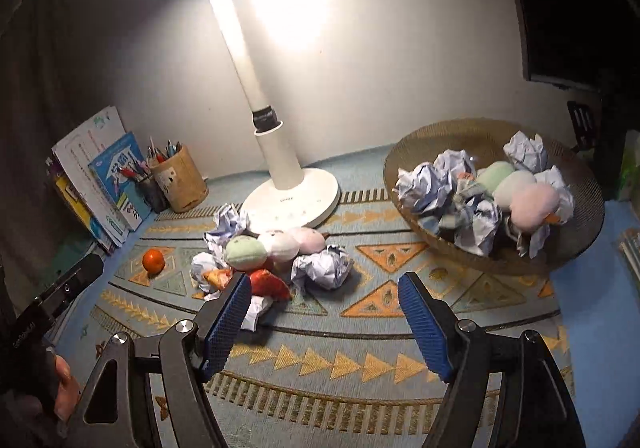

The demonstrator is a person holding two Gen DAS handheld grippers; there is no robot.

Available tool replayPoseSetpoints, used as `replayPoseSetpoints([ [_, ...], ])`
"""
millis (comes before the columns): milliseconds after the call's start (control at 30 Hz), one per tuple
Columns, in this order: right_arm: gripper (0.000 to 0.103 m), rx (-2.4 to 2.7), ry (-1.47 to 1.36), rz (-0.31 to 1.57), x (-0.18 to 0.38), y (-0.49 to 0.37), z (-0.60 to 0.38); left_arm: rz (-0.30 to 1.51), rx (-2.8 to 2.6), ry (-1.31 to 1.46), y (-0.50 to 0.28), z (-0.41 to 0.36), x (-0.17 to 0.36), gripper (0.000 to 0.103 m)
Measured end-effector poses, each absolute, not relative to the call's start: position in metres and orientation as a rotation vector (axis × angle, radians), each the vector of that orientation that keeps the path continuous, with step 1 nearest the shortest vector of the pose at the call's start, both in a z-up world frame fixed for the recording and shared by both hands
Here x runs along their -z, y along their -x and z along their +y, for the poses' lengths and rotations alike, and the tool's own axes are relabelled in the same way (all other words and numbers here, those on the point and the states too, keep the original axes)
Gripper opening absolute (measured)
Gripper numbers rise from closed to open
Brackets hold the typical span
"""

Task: Organize objects
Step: 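Withdraw both tools from the bowl back toward the paper pile, then grasp a crumpled paper ball with the left tool while the right tool grasps another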

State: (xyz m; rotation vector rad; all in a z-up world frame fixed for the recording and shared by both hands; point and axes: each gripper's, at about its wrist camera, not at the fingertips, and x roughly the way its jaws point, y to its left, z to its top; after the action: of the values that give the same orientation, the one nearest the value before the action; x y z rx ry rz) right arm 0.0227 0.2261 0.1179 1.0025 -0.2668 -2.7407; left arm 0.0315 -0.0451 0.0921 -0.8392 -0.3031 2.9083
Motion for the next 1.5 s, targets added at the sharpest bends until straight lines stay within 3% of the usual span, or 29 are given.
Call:
replayPoseSetpoints([
  [200,0.075,2.711,-1.105,-0.260,-0.066,-0.014,0.213,-0.333,-2.907,0.952,-0.024,-0.057,-0.047,0.085],
  [500,0.075,2.711,-1.080,-0.142,-0.066,-0.017,0.196,-0.268,-2.888,0.958,-0.025,-0.049,-0.045,0.085],
  [1267,0.075,2.702,-1.121,-0.175,-0.063,-0.012,0.200,-0.290,-2.903,0.970,-0.025,-0.054,-0.044,0.085],
  [1500,0.074,2.660,-1.242,-0.338,-0.060,0.019,0.222,-0.233,-2.811,1.044,0.003,-0.050,-0.056,0.085],
])
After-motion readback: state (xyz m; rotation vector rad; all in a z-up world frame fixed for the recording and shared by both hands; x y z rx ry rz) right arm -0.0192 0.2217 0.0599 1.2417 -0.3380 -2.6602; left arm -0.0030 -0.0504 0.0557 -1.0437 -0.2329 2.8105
